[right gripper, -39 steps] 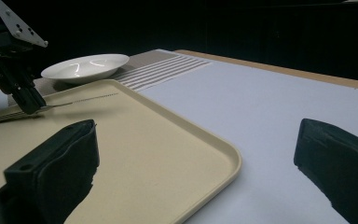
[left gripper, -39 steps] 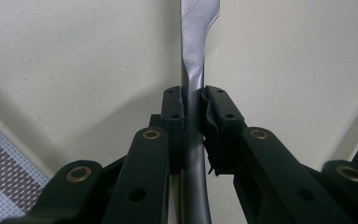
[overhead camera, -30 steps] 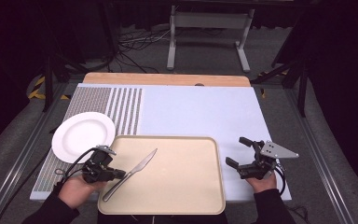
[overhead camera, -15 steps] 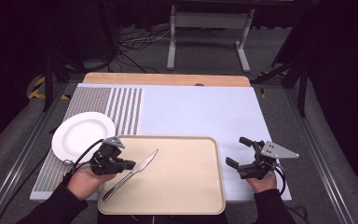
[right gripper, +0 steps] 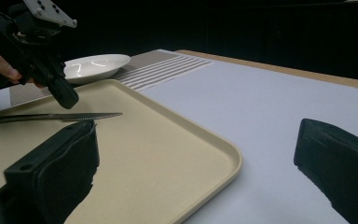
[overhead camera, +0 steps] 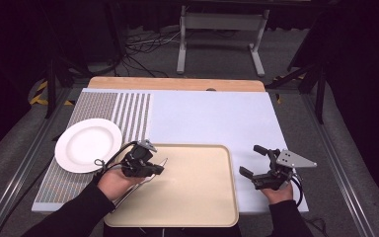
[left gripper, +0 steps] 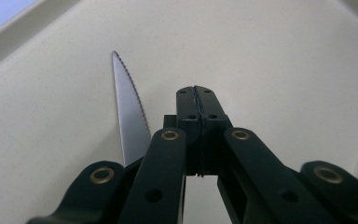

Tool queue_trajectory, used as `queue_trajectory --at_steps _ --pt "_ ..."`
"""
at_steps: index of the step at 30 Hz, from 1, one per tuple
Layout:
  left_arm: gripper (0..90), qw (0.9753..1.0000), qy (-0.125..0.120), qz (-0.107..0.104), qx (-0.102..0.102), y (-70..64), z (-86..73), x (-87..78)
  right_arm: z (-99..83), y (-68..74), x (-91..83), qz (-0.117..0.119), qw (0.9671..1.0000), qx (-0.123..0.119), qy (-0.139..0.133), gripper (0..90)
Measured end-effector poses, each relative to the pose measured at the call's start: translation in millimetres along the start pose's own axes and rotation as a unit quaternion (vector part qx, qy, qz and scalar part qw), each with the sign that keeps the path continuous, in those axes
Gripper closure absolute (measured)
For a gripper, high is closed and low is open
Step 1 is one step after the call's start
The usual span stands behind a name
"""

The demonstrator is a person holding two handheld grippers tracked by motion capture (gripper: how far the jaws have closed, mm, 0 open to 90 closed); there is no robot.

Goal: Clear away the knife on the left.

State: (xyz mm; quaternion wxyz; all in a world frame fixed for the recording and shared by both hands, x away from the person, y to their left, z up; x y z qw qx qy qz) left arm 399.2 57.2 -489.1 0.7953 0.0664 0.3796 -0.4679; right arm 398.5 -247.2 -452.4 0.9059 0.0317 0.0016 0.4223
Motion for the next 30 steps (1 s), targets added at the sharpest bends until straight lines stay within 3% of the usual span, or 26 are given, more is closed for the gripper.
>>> queue_trajectory --at_steps 12,18,26,30 --pt "90.0 0.9993 0.036 0.012 0.004 8.6 -3.1 25.3 -0.5 0.0 -0.4 0.001 1.0 0.002 0.0 0.7" --pt "90.0 0.9984 0.054 0.016 0.0 9.8 -6.1 26.3 0.1 0.3 -0.6 0.003 1.0 0.003 -0.002 0.7" --pt "90.0 0.9983 0.053 0.024 0.011 13.7 -6.6 24.7 -0.5 0.2 -0.4 0.002 1.0 0.005 0.0 0.7" --pt "90.0 0.9981 0.052 0.031 0.004 19.0 -7.0 22.4 -0.5 0.1 -0.4 0.002 1.0 0.005 0.0 0.7"
Point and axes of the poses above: each handheld gripper's, and its own axes: x roughly forward along the jaws, z roughly out of its top, y roughly to its left, the point moved 9 cm from there along x, roughly forward along the jaws, and after that the axes turned 13 degrees about -y, right-handed, at the moved point
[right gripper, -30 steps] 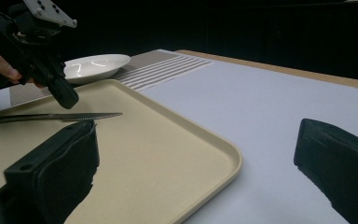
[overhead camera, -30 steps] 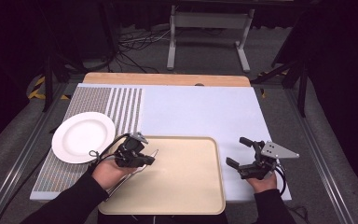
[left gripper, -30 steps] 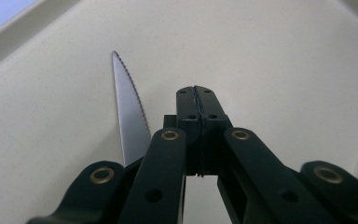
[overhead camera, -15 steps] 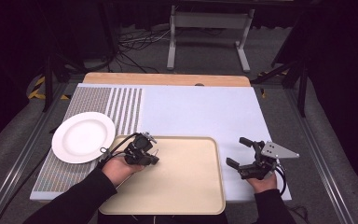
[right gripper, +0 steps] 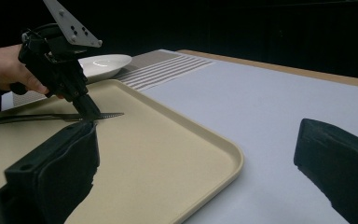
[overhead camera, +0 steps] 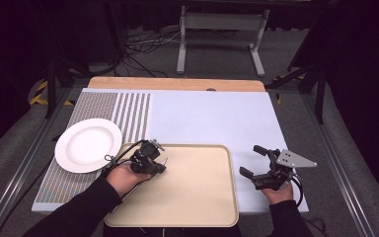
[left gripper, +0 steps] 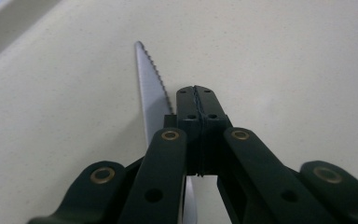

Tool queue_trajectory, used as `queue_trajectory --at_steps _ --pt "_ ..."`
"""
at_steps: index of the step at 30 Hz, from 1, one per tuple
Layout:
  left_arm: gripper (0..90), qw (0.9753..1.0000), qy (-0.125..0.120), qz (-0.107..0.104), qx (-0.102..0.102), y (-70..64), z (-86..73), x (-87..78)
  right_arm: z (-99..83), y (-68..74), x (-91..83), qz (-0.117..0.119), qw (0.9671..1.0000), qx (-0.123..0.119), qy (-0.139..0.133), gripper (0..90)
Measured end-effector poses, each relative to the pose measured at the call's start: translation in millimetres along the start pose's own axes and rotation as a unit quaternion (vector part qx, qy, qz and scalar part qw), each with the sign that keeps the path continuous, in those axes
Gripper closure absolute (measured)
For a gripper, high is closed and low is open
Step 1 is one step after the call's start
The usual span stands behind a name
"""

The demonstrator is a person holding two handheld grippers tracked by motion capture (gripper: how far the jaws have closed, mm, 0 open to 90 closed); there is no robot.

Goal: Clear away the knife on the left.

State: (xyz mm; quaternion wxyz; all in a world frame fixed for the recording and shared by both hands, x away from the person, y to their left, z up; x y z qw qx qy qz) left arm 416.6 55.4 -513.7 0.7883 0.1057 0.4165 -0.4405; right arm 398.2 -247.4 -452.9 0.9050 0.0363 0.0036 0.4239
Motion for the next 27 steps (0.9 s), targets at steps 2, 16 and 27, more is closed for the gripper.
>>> queue_trajectory --at_steps 2,16,27 --pt "90.0 1.0 0.0 0.005 0.005 2.3 -0.1 -0.9 0.1 0.0 0.0 0.0 1.0 0.0 0.0 0.7" --pt "90.0 0.9997 -0.009 0.019 0.013 17.3 -10.0 -12.3 -0.1 0.2 0.1 0.0 1.0 0.001 0.0 0.7" --pt "90.0 0.9993 -0.01 0.036 -0.001 33.3 -18.3 -23.3 -0.7 0.5 0.3 0.001 1.0 0.001 0.003 0.7"
Point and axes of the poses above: each handheld gripper's, and its own axes: x roughly forward along the jaws, z roughly out of its top, y roughly to its left, the point moved 9 cm from there along x, roughly forward along the jaws, and after that the axes turned 13 degrees about -y, right-handed, at the moved point
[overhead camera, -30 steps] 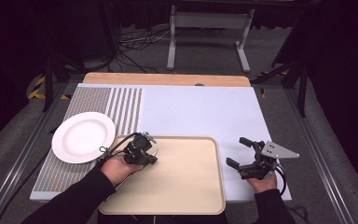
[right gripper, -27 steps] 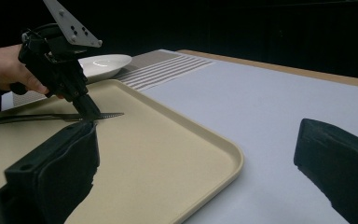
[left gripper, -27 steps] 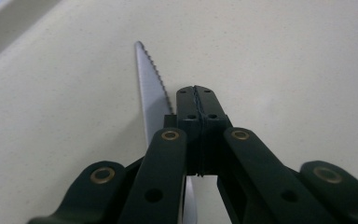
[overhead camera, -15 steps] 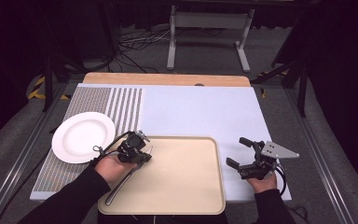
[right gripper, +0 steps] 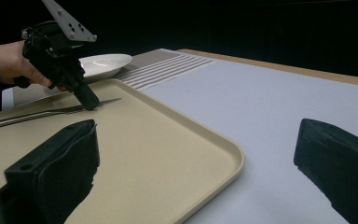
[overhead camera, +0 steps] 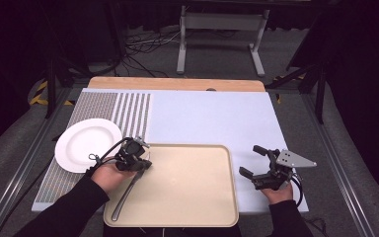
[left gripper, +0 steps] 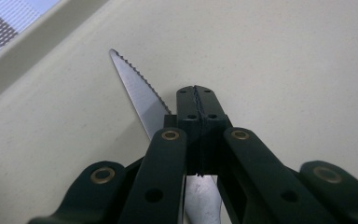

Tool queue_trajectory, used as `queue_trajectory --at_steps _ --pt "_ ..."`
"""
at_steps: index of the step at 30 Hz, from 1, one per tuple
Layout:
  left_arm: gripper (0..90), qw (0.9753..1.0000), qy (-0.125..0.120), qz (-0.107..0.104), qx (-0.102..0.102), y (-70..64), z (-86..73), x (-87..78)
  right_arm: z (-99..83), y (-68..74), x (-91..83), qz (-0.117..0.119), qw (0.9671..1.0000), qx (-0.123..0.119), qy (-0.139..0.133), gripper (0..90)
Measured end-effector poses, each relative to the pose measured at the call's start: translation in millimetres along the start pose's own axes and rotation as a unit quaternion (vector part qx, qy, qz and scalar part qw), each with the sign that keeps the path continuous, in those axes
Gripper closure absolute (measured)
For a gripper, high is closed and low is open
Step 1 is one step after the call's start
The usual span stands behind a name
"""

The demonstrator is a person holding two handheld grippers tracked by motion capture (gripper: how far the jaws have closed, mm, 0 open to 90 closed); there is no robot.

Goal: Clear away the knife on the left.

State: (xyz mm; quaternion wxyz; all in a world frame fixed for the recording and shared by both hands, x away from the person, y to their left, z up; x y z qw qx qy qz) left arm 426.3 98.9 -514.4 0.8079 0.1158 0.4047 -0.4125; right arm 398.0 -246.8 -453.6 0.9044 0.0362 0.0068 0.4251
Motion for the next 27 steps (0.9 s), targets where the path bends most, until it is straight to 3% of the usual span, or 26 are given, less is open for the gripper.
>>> queue_trajectory --at_steps 10,27 --pt "90.0 0.9998 -0.005 0.015 -0.007 13.8 -6.3 -8.0 -0.3 -0.1 0.6 0.0 1.0 -0.001 0.0 0.7" --pt "90.0 0.9994 -0.006 0.03 -0.015 25.2 -15.8 -18.1 -0.5 0.2 0.8 0.001 1.0 -0.002 0.001 0.7"
Point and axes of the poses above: each handheld gripper's, and its own axes: x roughly forward along the jaws, z roughly out of its top, y roughly to its left, the point moved 9 cm from there along x, roughly forward along the jaws, and after that the axes turned 13 degrees about -y, right-handed, at the moved point
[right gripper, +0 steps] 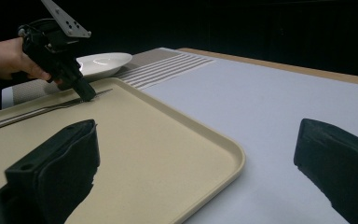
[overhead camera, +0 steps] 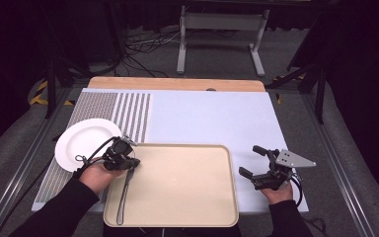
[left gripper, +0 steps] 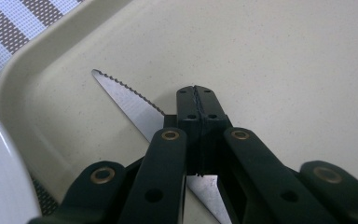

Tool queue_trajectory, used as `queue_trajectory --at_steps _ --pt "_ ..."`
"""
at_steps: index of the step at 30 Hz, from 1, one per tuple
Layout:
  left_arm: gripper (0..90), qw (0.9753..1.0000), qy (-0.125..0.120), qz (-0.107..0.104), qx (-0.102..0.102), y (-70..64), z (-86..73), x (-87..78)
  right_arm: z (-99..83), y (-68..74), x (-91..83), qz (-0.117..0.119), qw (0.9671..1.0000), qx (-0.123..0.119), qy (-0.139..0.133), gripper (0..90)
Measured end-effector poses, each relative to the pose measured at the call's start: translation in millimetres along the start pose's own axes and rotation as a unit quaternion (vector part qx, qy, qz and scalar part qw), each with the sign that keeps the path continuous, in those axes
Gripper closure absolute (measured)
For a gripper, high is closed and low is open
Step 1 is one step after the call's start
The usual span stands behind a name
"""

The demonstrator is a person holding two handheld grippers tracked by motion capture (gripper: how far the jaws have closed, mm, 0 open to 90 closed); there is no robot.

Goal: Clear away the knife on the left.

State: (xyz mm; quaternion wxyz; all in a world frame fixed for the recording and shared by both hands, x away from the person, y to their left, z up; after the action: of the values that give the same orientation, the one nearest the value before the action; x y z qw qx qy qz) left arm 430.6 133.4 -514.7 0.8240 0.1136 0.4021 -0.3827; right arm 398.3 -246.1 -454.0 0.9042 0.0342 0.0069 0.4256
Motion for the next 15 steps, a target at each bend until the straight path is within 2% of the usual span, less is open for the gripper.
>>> queue_trajectory --at_steps 10,14,15 --pt "90.0 1.0 -0.002 0.005 -0.003 2.8 -1.8 -2.4 0.1 0.2 -0.7 -0.002 1.0 0.0 0.001 0.8" --pt "88.8 0.9996 -0.029 -0.003 -0.008 1.8 2.0 -7.6 0.2 0.3 -0.9 -0.002 1.0 -0.001 0.001 0.8" --pt "81.7 0.9991 -0.04 -0.01 -0.008 1.3 4.2 -9.6 0.3 0.2 -1.0 -0.002 1.0 0.0 0.0 0.8"
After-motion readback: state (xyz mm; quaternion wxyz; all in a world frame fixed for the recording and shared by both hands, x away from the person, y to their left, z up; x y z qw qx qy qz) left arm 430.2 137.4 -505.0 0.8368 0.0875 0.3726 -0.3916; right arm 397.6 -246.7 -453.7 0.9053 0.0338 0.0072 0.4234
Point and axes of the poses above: each handheld gripper's, and its own axes: x roughly forward along the jaws, z roughly out of its top, y roughly to its left, the point moved 9 cm from there along x, roughly forward along the jaws, and after that the axes turned 13 degrees about -y, right-handed, at the moved point
